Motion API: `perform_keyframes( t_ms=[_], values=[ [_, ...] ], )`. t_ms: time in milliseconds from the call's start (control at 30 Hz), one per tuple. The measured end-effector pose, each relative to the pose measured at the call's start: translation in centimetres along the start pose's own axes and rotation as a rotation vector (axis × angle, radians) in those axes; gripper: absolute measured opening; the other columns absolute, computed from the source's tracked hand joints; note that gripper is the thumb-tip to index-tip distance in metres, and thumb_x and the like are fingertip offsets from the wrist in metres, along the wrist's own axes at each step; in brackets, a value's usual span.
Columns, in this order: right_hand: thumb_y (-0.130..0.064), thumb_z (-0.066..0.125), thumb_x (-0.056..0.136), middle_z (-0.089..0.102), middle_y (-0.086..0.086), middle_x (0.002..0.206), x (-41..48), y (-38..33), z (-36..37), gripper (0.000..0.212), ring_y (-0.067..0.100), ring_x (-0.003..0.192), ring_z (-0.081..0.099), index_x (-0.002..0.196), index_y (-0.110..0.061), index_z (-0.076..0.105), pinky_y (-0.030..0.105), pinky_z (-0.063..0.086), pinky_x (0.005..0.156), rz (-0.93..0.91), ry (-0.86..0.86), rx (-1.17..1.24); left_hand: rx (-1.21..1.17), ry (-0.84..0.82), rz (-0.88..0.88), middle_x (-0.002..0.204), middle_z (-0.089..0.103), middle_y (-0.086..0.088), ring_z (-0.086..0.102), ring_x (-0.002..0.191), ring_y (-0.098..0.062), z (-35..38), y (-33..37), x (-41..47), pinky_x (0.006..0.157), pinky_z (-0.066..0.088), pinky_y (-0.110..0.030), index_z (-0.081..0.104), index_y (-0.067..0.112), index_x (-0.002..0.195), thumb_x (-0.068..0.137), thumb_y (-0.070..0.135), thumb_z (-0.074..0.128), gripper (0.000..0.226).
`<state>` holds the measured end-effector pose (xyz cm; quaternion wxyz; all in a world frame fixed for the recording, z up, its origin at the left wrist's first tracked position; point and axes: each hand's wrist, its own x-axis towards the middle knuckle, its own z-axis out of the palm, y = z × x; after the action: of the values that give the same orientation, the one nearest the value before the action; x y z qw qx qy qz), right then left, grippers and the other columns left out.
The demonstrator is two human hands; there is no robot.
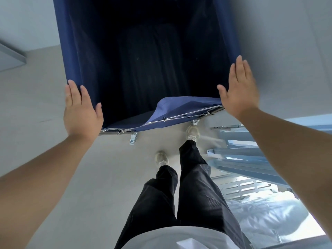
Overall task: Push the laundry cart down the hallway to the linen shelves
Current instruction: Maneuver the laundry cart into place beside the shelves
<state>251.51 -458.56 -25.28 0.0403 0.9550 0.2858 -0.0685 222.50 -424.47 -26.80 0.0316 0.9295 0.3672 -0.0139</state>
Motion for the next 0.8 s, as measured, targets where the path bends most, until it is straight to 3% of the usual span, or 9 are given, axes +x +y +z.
perform_keyframes(
  t_ms=[400,800],
  values=[
    [-0.044,0.032,0.101,0.004,0.014,0.164,-0.18,-0.19,0.29,0.07,0.029,0.151,0.005,0.152,0.001,0.015,0.04,0.014,0.12,-0.01,0.028,0.013,-0.003,-0.01,-0.006,0.159,0.011,-0.024,0.008,0.147,-0.037,-0.25,0.04,-0.11,0.11,0.031,-0.05,0.024,-0.002,0.146,0.097,0.031,0.043,0.062],
    [-0.043,0.03,0.102,0.004,0.014,0.164,-0.48,-0.39,0.34,0.069,0.028,0.151,0.004,0.152,0.001,0.015,0.039,0.013,0.12,0.004,0.04,0.016,-0.007,-0.022,0.006,0.159,0.012,-0.024,0.011,0.147,-0.039,-0.33,0.02,-0.19,0.108,0.034,-0.051,0.029,0.0,0.145,0.095,0.016,0.044,0.055]
  ],
)
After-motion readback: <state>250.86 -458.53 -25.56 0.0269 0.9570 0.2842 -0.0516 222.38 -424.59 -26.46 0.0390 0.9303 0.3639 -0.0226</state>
